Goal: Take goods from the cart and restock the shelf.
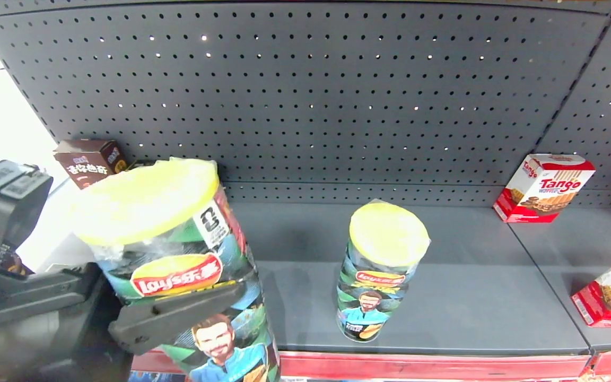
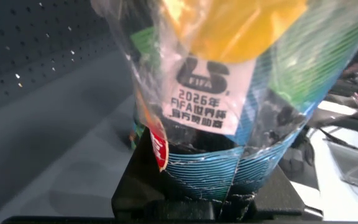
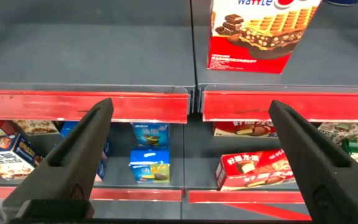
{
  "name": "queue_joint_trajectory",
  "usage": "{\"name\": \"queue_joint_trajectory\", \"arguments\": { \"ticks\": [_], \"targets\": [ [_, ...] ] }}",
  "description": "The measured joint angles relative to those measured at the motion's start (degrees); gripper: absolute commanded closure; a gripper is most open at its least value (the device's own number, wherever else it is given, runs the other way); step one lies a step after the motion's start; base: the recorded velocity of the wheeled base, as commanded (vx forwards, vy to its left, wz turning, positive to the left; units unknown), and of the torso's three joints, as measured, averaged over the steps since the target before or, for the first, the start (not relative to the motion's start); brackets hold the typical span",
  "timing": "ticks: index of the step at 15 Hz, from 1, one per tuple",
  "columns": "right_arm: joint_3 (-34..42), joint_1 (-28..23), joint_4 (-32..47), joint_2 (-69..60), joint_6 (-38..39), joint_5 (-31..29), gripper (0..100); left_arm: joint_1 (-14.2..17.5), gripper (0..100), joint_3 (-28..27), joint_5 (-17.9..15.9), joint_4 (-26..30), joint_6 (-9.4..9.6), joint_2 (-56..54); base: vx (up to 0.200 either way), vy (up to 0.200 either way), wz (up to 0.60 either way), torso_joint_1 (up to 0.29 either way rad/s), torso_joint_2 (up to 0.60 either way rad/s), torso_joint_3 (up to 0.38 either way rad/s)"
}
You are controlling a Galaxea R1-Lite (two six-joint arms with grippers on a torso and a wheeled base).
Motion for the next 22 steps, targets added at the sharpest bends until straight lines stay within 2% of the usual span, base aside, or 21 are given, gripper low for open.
{"name": "queue_joint_trajectory", "arguments": {
  "ticks": [6, 9, 11, 15, 19, 22],
  "targets": [
    [0.0, 0.0, 0.0, 0.0, 0.0, 0.0, 0, 2.4, 100, -7.9, 0.2, 0.2, 0.52, 7.6, 0.000, 0.000, 0.00, 0.000, 0.00, 0.000],
    [0.0, 0.0, 0.0, 0.0, 0.0, 0.0, 0, 3.4, 100, -14.9, 0.4, 3.5, 0.60, 12.9, 0.000, 0.000, 0.00, 0.000, 0.00, 0.000],
    [0.0, 0.0, 0.0, 0.0, 0.0, 0.0, 0, 4.2, 100, -18.6, 0.5, 5.3, 1.37, 16.3, 0.000, 0.000, 0.00, 0.000, 0.00, 0.000],
    [0.0, 0.0, 0.0, 0.0, 0.0, 0.0, 0, 4.7, 100, -25.0, -2.4, 5.6, 6.44, 23.6, 0.000, 0.000, 0.00, 0.000, 0.00, 0.000],
    [0.0, 0.0, 0.0, 0.0, 0.0, 0.0, 0, 4.9, 100, -35.2, -2.5, 5.9, 11.59, 34.0, 0.000, 0.000, 0.00, 0.000, 0.00, 0.000],
    [0.0, 0.0, 0.0, 0.0, 0.0, 0.0, 0, 5.0, 100, -43.9, -1.4, 6.1, 12.67, 40.9, 0.000, 0.000, 0.00, 0.000, 0.00, 0.000]
  ]
}}
